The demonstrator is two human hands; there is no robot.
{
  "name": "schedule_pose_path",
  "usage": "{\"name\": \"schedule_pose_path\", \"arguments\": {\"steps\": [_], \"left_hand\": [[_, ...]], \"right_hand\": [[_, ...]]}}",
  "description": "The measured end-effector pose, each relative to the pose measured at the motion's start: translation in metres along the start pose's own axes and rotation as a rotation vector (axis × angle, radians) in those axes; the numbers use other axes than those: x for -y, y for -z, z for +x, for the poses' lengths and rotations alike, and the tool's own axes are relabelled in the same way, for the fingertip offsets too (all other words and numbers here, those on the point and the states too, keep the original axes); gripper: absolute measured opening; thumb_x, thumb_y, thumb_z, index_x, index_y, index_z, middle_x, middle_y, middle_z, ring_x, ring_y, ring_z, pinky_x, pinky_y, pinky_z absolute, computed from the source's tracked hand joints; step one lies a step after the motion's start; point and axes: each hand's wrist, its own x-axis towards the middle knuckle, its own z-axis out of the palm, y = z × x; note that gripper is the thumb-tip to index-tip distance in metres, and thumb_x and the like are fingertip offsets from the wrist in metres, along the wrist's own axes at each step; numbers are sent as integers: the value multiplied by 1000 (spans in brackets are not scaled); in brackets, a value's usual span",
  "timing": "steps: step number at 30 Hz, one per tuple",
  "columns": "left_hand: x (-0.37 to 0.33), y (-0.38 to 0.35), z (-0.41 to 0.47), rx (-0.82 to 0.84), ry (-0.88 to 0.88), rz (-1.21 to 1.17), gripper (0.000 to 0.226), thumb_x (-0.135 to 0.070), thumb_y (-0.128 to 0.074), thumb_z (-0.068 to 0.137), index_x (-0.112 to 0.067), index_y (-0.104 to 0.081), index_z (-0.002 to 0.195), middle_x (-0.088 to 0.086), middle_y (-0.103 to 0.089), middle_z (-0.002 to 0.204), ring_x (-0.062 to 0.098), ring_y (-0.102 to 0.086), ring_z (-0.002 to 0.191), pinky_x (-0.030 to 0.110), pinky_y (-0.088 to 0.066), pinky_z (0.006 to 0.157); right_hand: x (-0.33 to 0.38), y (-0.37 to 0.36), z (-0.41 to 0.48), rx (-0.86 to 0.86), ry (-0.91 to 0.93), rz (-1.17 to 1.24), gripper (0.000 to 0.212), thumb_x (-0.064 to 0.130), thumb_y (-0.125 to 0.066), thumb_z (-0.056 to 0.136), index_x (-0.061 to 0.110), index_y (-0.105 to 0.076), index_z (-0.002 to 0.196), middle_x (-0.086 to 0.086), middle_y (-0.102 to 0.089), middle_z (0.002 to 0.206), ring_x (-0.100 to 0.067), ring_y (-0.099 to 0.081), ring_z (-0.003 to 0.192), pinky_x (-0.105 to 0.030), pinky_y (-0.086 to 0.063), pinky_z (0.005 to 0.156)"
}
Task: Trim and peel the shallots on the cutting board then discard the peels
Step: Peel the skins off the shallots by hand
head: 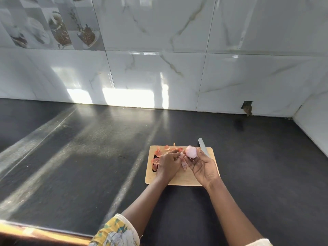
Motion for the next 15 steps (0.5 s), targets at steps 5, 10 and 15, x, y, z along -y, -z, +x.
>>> {"name": "schedule_pose_path", "arguments": {"steps": [5, 10, 15], "left_hand": [[0, -1, 1, -71, 6, -73, 21, -24, -59, 87, -11, -75, 92, 0, -67, 116, 13, -63, 107, 18, -44, 88], [-3, 5, 0, -68, 27, -159, 27, -18, -61, 86, -18, -68, 112, 1, -72, 103, 1, -62, 88, -6, -34, 67], [-5, 5, -2, -50, -20, -210, 26, -9, -57, 84, -17, -72, 104, -3, -70, 109, -2, -60, 98, 2, -40, 84]], "right_hand": [[3, -5, -5, -39, -10, 3, 23, 17, -46, 98, -1, -59, 93, -18, -68, 75, -22, -69, 64, -25, -59, 60], [3, -8, -7, -64, -25, -72, 36, 25, -44, 98, 2, -68, 82, -18, -67, 72, -23, -65, 59, -25, -57, 58], [0, -9, -4, -126, -16, -73, 24, 21, -48, 98, 3, -62, 90, -16, -65, 73, -20, -67, 62, -23, -58, 59]]}}
